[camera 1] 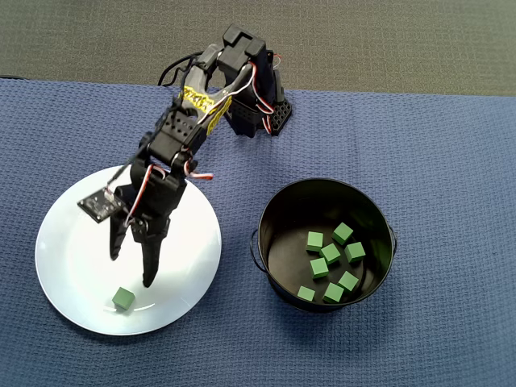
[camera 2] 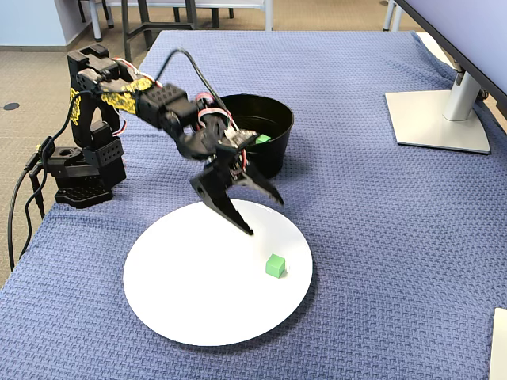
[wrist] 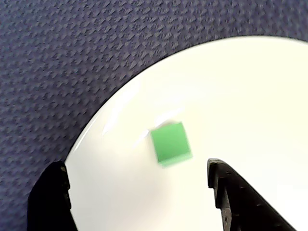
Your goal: Pick up the green cubes from the white plate and place them in the black recipient
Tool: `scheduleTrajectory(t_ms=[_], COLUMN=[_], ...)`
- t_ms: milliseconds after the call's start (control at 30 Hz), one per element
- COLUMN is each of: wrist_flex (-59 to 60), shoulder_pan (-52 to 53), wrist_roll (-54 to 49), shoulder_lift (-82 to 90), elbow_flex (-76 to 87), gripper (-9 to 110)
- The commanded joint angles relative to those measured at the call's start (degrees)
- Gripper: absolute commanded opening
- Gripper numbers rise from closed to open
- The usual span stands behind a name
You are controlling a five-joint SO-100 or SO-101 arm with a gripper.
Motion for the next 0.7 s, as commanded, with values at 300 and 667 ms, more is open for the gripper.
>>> scheduleTrajectory(t_ms=[300,667], wrist_flex=[-12.66,-17.93], shoulder_pan=[0.0,0.0], wrist_roll=[-5.71,-6.24], shoulder_lift=[-4.48,-9.76], elbow_flex=[3.16,2.9], gripper=[29,29])
